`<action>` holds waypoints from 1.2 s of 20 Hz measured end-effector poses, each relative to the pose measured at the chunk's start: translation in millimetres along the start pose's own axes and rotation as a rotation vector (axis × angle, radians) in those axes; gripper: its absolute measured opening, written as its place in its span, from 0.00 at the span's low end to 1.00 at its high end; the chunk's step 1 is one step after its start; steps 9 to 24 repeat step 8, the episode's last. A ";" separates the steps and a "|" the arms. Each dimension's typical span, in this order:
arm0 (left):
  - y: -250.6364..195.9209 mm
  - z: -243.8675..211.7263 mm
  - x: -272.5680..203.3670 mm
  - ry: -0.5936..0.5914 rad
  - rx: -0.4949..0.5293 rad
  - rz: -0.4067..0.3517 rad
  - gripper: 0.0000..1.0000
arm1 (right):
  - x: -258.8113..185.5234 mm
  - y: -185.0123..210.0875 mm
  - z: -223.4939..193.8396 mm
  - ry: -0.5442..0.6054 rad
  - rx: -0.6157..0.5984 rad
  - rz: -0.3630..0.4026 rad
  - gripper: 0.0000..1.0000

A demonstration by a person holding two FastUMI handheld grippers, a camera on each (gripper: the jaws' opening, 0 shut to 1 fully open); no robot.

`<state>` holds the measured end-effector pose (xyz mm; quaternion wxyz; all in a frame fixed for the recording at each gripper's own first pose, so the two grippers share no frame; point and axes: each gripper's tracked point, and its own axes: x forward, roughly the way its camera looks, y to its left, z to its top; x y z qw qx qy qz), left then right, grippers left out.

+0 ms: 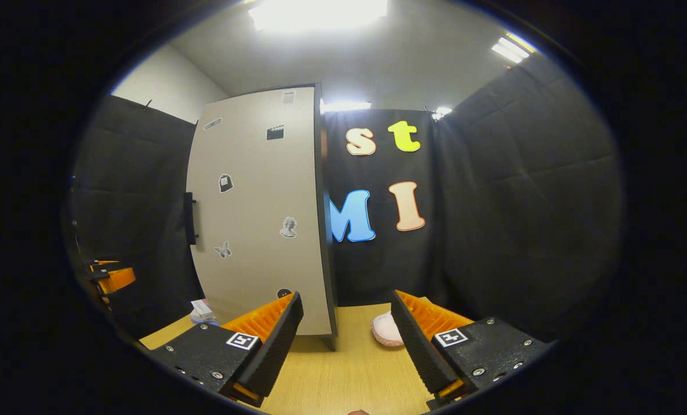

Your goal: Open the cabinet door with the right hand, grasp the bottle in the cabinet with the left hand and place it on the coaster, then close the cabinet door with the right hand.

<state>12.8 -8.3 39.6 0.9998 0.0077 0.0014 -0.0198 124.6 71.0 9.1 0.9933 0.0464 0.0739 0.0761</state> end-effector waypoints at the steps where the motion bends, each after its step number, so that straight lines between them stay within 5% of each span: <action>1: 0.3 -0.2 1.7 0.000 0.000 0.001 0.83 | -0.2 0.1 0.3 0.000 0.000 -0.001 0.95; 24: 3.7 -0.7 1.7 0.000 -0.005 0.006 0.80 | 1.1 1.5 0.9 -0.006 0.000 -0.003 0.95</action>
